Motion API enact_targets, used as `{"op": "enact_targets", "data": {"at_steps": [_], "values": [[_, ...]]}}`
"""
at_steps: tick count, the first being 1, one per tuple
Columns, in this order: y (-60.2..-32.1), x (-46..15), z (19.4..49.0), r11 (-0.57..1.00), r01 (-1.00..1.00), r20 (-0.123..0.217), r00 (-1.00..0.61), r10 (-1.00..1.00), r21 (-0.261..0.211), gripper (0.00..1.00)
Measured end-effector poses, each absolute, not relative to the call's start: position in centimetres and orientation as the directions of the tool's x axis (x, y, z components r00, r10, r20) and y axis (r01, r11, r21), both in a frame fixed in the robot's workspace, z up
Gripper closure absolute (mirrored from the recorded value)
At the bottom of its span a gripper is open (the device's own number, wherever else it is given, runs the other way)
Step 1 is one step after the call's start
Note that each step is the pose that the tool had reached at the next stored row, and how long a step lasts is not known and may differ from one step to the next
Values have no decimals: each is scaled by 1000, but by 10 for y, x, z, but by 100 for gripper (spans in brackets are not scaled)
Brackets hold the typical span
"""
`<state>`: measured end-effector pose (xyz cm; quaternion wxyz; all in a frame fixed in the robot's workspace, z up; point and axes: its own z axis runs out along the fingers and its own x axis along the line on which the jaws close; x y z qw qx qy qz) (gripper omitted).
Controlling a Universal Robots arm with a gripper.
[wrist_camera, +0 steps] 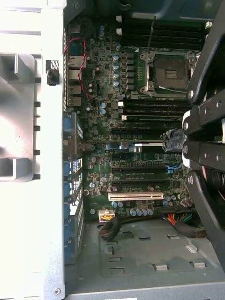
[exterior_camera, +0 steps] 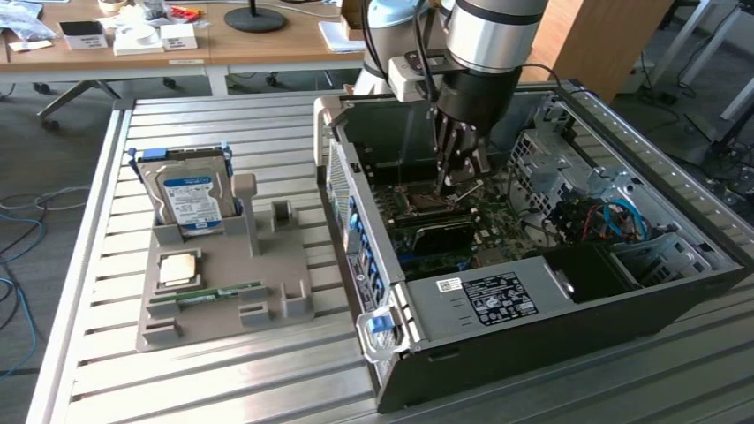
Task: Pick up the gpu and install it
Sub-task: 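Press down on the gpu until it lock into place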
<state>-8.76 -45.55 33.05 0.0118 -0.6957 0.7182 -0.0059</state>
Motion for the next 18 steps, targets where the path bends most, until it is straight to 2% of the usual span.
{"op": "enact_targets", "data": {"at_steps": [18], "values": [[-456, -80, 316, 32, -999, -9, -32, -999, -25, 89]]}}
